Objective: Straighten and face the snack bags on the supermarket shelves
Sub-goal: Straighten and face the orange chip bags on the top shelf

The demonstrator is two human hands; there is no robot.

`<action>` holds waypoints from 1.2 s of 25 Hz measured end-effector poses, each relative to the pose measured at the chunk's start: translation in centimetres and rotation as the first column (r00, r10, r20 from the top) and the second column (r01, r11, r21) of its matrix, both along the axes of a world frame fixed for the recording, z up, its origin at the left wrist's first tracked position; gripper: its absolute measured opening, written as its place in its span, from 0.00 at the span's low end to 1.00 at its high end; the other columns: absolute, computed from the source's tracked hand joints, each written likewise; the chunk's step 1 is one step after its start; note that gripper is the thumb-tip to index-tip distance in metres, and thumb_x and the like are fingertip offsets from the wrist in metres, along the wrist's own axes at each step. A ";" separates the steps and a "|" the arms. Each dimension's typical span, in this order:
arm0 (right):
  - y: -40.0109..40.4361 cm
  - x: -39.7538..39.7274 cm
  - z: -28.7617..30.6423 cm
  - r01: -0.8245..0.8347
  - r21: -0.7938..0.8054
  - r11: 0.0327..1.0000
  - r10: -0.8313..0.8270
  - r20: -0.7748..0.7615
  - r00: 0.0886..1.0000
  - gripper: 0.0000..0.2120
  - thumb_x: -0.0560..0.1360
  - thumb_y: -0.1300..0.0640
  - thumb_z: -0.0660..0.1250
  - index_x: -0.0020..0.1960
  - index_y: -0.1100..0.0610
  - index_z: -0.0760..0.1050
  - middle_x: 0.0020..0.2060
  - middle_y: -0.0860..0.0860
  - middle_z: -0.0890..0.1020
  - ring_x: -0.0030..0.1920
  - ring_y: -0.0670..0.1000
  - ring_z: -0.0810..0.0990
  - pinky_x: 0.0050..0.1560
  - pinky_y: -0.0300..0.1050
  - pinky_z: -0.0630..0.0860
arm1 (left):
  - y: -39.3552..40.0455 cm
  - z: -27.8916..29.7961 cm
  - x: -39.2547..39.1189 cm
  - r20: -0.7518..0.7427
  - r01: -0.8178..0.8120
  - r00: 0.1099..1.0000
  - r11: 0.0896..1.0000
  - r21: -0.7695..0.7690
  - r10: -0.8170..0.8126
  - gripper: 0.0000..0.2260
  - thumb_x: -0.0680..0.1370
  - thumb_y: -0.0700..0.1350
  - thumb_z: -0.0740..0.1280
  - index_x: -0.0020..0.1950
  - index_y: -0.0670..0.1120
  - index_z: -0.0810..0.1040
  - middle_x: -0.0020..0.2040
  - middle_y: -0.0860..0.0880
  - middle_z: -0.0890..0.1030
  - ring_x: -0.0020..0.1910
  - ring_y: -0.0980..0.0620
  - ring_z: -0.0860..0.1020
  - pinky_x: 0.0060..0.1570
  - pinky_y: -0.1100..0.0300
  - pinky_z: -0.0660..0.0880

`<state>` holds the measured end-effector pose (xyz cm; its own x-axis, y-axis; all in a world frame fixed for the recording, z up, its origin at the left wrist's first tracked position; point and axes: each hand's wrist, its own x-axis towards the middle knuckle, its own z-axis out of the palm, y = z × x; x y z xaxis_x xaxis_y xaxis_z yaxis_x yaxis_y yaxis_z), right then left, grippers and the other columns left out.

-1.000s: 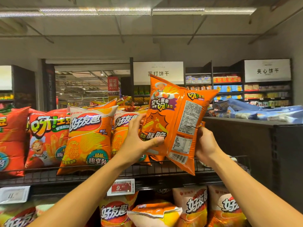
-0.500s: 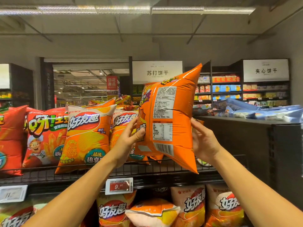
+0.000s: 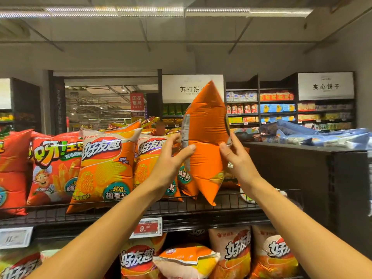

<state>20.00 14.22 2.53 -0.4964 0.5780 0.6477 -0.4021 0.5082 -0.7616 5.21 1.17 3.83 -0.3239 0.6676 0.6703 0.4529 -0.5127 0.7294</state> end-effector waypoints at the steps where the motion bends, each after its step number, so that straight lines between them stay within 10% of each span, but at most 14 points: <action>1: -0.4 -0.4 0.0 0.052 0.031 0.998 -0.052 0.008 0.999 0.42 0.72 0.39 0.65 0.81 0.45 0.52 0.77 0.48 0.65 0.75 0.52 0.67 0.73 0.59 0.68 | 0.4 -0.1 0.4 0.004 0.021 1.000 1.000 -0.009 -0.021 0.28 0.69 0.59 0.75 0.66 0.57 0.70 0.62 0.56 0.77 0.60 0.60 0.77 0.52 0.63 0.76; 7: -0.8 -1.8 -0.4 0.229 0.264 0.937 -0.241 0.013 0.970 0.25 0.84 0.48 0.57 0.80 0.45 0.57 0.76 0.45 0.63 0.74 0.41 0.60 0.78 0.50 0.59 | 1.4 -0.2 -0.2 0.067 -0.047 0.997 0.999 0.003 0.047 0.52 0.55 0.62 0.78 0.74 0.53 0.57 0.65 0.52 0.77 0.61 0.52 0.78 0.59 0.53 0.76; 14: 0.3 -1.6 -1.3 0.196 0.330 0.924 -0.196 -0.032 0.980 0.24 0.84 0.63 0.56 0.74 0.43 0.66 0.68 0.42 0.71 0.71 0.42 0.67 0.73 0.54 0.68 | 1.6 -1.1 -3.0 0.220 -0.014 0.975 1.000 -0.006 0.015 0.42 0.57 0.55 0.81 0.67 0.49 0.69 0.57 0.47 0.83 0.48 0.51 0.85 0.40 0.59 0.81; 19: 1.6 -1.1 -0.5 0.170 0.128 0.977 -0.170 -0.015 0.985 0.27 0.81 0.51 0.65 0.77 0.45 0.62 0.69 0.45 0.71 0.66 0.40 0.71 0.69 0.49 0.72 | 0.7 -1.2 -4.9 0.278 0.117 0.957 0.989 -0.091 -0.088 0.47 0.55 0.58 0.83 0.70 0.49 0.69 0.57 0.45 0.84 0.54 0.43 0.84 0.50 0.47 0.80; 25: 1.9 -1.1 -0.7 -0.164 -0.164 0.973 0.177 0.072 0.982 0.69 0.46 0.25 0.77 0.79 0.50 0.55 0.73 0.54 0.71 0.71 0.54 0.72 0.74 0.56 0.66 | 0.2 -0.7 -5.1 0.272 0.274 0.930 0.959 -0.068 -0.246 0.47 0.54 0.58 0.83 0.69 0.46 0.71 0.59 0.42 0.83 0.55 0.43 0.83 0.46 0.53 0.81; 30: 2.2 -1.5 -0.9 -0.249 -0.097 0.964 0.258 0.085 0.962 0.52 0.48 0.28 0.80 0.66 0.51 0.73 0.61 0.52 0.84 0.62 0.54 0.82 0.65 0.54 0.76 | -0.5 -0.9 -5.4 0.244 0.284 0.936 0.954 -0.099 -0.253 0.52 0.53 0.60 0.83 0.72 0.46 0.69 0.61 0.43 0.82 0.56 0.44 0.83 0.45 0.54 0.81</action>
<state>18.48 16.41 1.62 -0.6913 0.4760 0.5436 -0.4319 0.3308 -0.8390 -0.20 0.64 2.97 -0.2527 0.8274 0.5016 0.1272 -0.4855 0.8649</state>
